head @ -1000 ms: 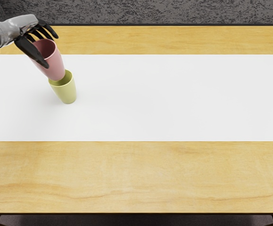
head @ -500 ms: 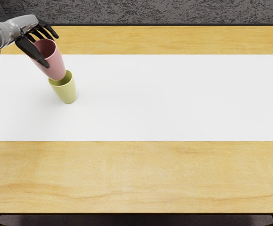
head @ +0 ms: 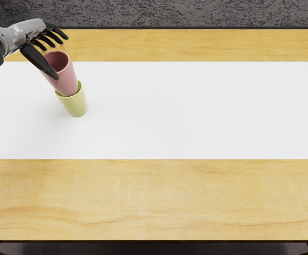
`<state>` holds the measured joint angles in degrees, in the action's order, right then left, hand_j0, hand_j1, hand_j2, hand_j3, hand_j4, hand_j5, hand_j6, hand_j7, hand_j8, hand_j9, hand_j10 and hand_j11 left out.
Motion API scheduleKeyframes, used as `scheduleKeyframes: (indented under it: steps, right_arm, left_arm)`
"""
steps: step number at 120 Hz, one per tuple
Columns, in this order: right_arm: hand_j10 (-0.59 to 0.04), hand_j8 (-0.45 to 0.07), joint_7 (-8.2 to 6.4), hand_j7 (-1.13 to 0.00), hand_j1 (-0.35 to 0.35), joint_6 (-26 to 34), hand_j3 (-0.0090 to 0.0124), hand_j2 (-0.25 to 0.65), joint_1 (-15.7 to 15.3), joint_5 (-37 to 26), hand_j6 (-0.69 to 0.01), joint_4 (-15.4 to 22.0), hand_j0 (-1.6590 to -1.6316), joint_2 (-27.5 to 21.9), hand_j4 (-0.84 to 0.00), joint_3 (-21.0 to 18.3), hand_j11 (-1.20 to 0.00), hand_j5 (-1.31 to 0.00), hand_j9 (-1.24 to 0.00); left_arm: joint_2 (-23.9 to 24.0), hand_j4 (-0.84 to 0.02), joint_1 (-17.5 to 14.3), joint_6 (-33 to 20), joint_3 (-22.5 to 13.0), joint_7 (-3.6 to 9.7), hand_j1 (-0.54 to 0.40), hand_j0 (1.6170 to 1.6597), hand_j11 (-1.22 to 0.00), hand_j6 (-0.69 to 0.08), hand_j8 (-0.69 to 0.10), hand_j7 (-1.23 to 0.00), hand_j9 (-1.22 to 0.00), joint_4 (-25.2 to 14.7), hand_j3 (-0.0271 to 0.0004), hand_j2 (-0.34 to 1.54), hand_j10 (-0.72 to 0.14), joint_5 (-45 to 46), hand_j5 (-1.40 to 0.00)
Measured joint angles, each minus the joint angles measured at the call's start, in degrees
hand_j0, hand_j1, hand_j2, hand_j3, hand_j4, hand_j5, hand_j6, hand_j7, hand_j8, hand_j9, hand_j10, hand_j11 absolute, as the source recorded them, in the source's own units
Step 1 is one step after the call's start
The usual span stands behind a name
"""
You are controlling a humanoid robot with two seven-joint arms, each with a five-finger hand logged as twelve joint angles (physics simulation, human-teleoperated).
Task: Pick up cup and place in cup with left hand
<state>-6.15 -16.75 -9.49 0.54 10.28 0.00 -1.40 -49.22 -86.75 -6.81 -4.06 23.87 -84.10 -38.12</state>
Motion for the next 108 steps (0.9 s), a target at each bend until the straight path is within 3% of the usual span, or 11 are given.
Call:
scheduleKeyframes:
  steps: [24, 39, 67, 86, 108]
  right_arm:
    - [-0.011, -0.011, 0.00, -0.01, -0.335, 0.0, 0.0000, -0.002, 0.0, 0.0, -0.011, 0.0, -1.6581, 0.0, -0.011, 0.0, -0.01, -0.01, -0.01]
    - [-0.011, -0.011, 0.00, -0.01, -0.335, 0.0, 0.0000, -0.002, 0.0, 0.0, -0.011, 0.0, -1.6581, 0.0, -0.011, 0.0, -0.01, -0.01, -0.01]
    - [-0.011, -0.011, 0.00, -0.01, -0.335, 0.0, 0.0000, -0.002, 0.0, 0.0, -0.011, 0.0, -1.6581, 0.0, -0.011, 0.0, -0.01, -0.01, -0.01]
    - [-0.011, -0.011, 0.00, -0.01, -0.335, 0.0, 0.0000, -0.002, 0.0, 0.0, -0.011, 0.0, -1.6581, 0.0, -0.011, 0.0, -0.01, -0.01, -0.01]
    - [-0.011, -0.011, 0.00, -0.01, -0.335, 0.0, 0.0000, -0.002, 0.0, 0.0, -0.011, 0.0, -1.6581, 0.0, -0.011, 0.0, -0.01, -0.01, -0.01]
  left_arm:
    - [0.0, -0.237, 0.0, -0.2, 0.6, -0.04, 0.079, 1.6579, -0.31, -0.233, -0.225, -0.31, -0.31, 0.0, 0.0000, 0.07, -0.237, 0.2, -0.31]
    - [1.7, -0.142, 0.1, 0.6, 0.9, -0.04, 0.189, 1.6580, -0.18, -0.141, -0.136, -0.18, -0.18, -0.1, 0.0000, 0.04, -0.142, 0.6, -0.18]
    - [10.9, -0.052, -0.1, 8.6, 2.6, 0.26, 0.294, 1.6580, -0.06, -0.052, -0.051, -0.06, -0.06, -0.1, 0.0000, 0.01, -0.052, 0.9, -0.06]
    - [12.5, -0.026, 0.0, 11.8, 5.4, 0.18, 0.324, 1.6580, -0.03, -0.026, -0.025, -0.03, -0.03, -0.1, 0.0000, 0.01, -0.025, 6.8, -0.03]
    - [13.6, -0.012, 0.6, 20.2, 7.3, 0.34, 0.339, 1.6581, -0.01, -0.012, -0.012, -0.01, -0.01, -0.1, 0.0000, 0.00, -0.011, 9.8, -0.01]
